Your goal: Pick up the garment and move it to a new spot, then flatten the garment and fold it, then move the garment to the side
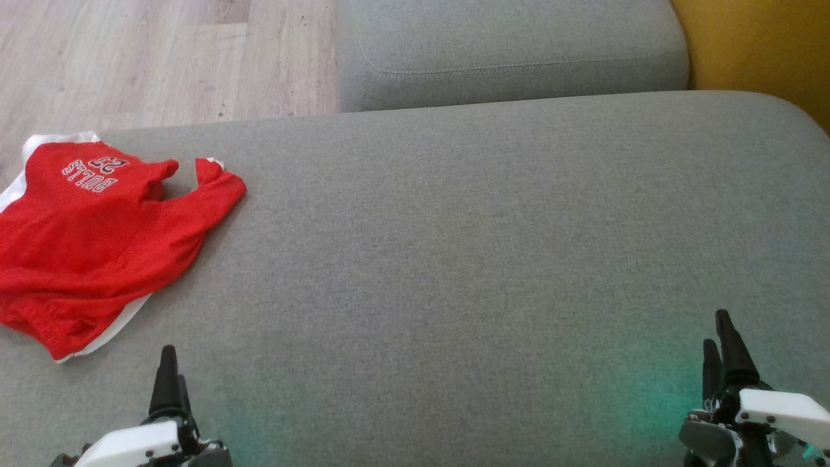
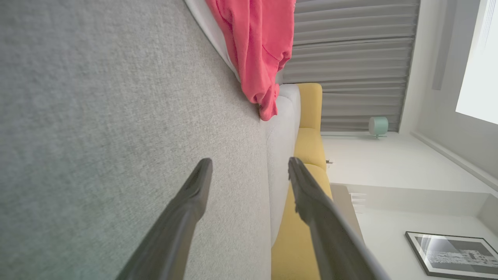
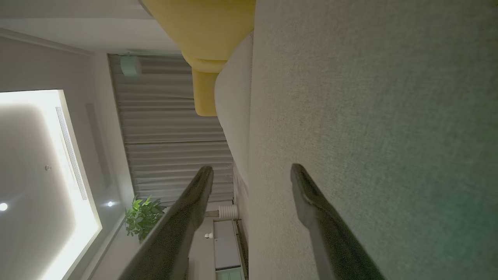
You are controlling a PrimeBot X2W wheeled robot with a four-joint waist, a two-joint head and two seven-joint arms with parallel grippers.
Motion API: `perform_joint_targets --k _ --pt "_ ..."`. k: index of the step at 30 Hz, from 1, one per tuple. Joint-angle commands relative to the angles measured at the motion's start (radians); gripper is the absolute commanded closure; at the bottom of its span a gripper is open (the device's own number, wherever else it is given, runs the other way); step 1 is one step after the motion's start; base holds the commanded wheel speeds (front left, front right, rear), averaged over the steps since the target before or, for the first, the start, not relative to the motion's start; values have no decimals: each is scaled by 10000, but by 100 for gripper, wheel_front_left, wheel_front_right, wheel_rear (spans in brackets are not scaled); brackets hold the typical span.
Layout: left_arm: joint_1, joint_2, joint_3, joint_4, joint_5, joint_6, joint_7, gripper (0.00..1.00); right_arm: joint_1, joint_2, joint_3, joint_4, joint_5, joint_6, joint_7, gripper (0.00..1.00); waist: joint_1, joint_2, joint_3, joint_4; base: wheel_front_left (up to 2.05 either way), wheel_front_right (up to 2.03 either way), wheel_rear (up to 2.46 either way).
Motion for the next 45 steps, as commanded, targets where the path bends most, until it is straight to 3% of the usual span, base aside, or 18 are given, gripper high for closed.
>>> perform_joint_targets --k 1,15,45 --pt "-152 42 42 -419 143 21 -67 0 -261 -31 75 -401 -138 12 -90 0 -1 -1 -4 2 0 0 0" --pt "-17 48 -235 -1055 1824 281 -483 0 -140 -40 269 -835 -2008 21 -503 0 -1 -1 -143 40 0 0 0" --pt "396 65 -1133 -1219 6955 413 -1373 0 191 -58 1165 -1341 -6645 41 -1387 0 -1 -1 -405 109 0 0 0"
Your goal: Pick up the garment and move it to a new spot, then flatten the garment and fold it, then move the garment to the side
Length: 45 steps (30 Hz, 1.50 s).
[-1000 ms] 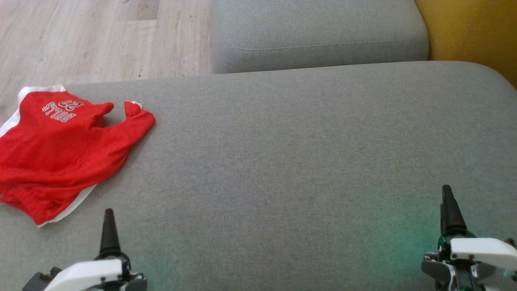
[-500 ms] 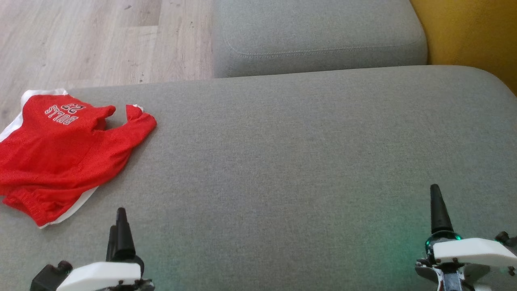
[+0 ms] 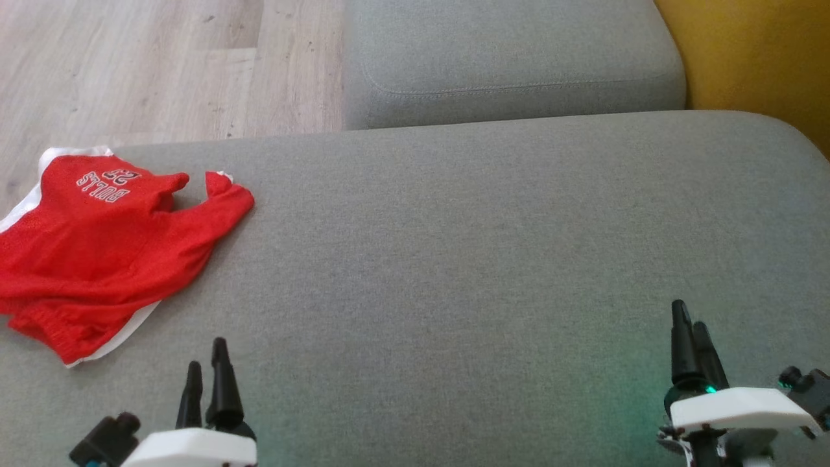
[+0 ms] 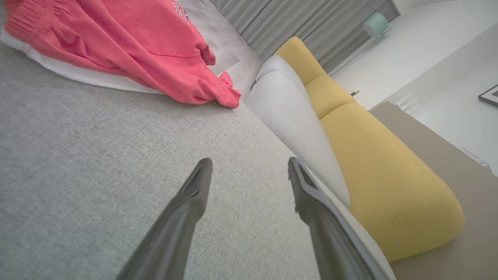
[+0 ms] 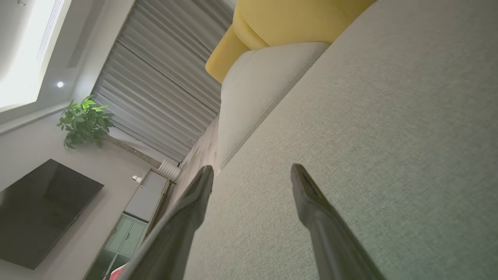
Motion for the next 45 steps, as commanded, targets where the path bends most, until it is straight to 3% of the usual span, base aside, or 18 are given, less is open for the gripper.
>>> perform_joint_targets --k 1,45 --pt "-204 56 31 -296 455 -25 -160 0 -244 -59 205 -422 -415 41 -174 0 0 -1 -15 6 0 0 0" --pt "411 69 -629 -96 5459 231 -1437 0 -43 -85 1167 -74 -5875 69 -1442 0 -1 -1 -222 222 0 0 0"
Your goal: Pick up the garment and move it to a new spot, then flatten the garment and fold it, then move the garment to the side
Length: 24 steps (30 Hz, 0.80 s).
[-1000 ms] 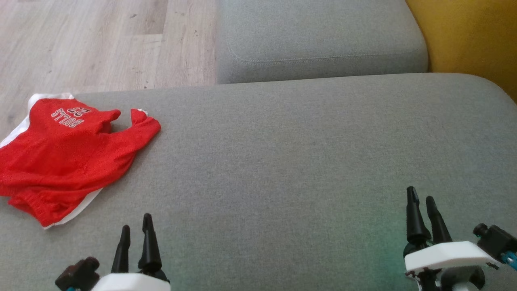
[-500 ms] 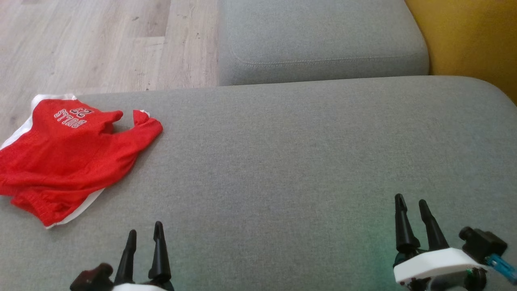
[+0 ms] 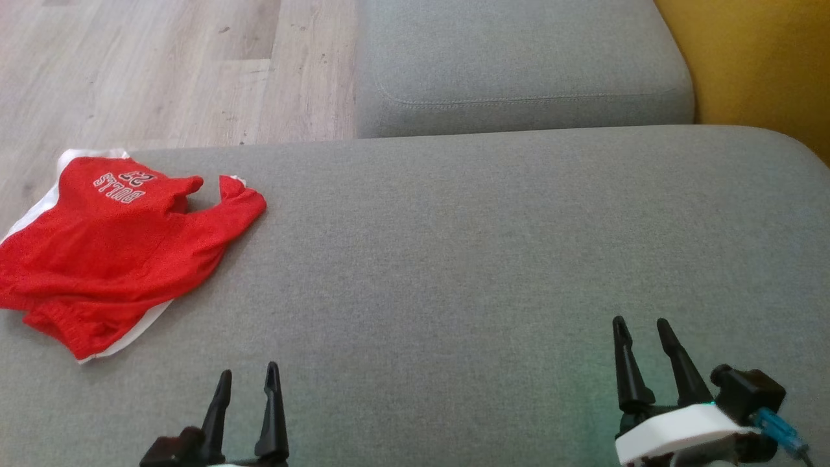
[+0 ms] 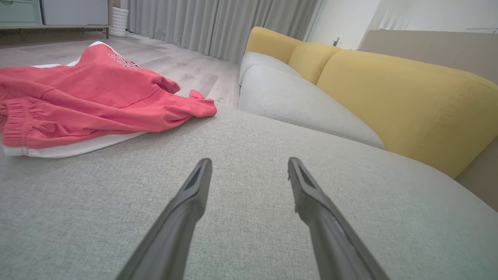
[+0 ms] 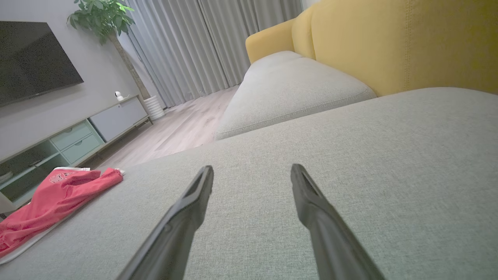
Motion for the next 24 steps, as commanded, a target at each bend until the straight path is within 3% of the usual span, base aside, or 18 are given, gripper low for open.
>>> perform_joint_targets --k 1,18,24 --pt "-159 44 156 -242 357 62 -170 0 -237 -82 275 -262 -388 68 -177 0 0 -1 -5 14 0 0 0" --pt "-20 51 -17 -18 2049 278 -674 0 -204 -93 583 -71 -2375 79 -678 0 0 -1 -88 97 0 0 0" --pt "-37 51 33 58 1997 313 -676 0 -220 -93 503 0 -2350 79 -680 0 0 -1 -100 85 0 0 0"
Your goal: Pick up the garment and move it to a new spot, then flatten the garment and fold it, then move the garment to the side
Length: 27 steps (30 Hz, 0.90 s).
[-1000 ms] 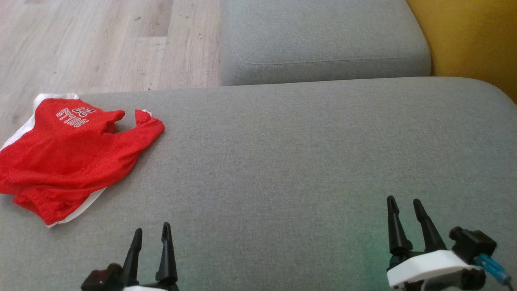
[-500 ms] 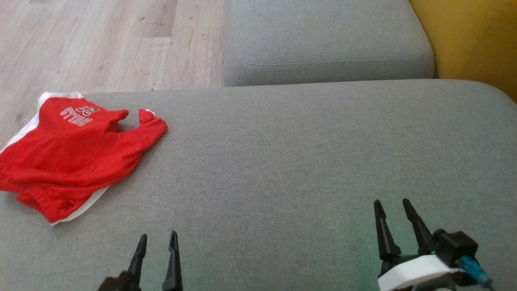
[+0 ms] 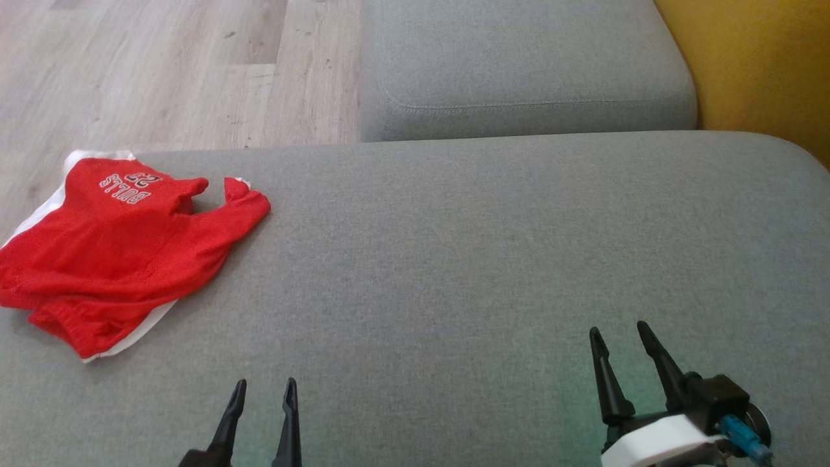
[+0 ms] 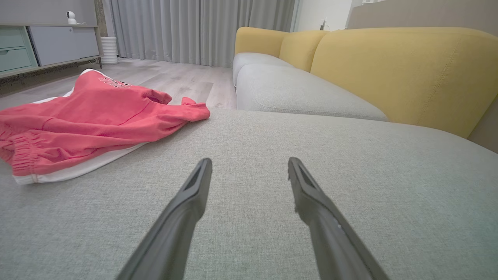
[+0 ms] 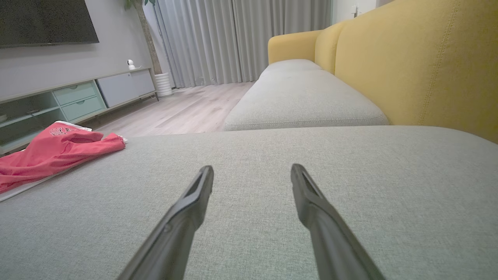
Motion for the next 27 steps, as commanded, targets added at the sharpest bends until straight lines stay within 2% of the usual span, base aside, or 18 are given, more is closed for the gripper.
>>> perform_joint_targets --k 1,19,27 --pt "-253 30 306 -266 25 54 -124 0 -223 -89 191 -253 -36 77 -137 0 0 -1 -1 -1 0 0 0" --pt "-311 30 284 -94 -79 92 -124 0 -223 -89 93 -166 18 77 -138 0 0 -1 -28 92 0 0 0" --pt "-473 59 277 -53 -11 69 -124 0 -155 -89 11 -207 67 77 -138 0 0 -1 -53 1038 0 0 0"
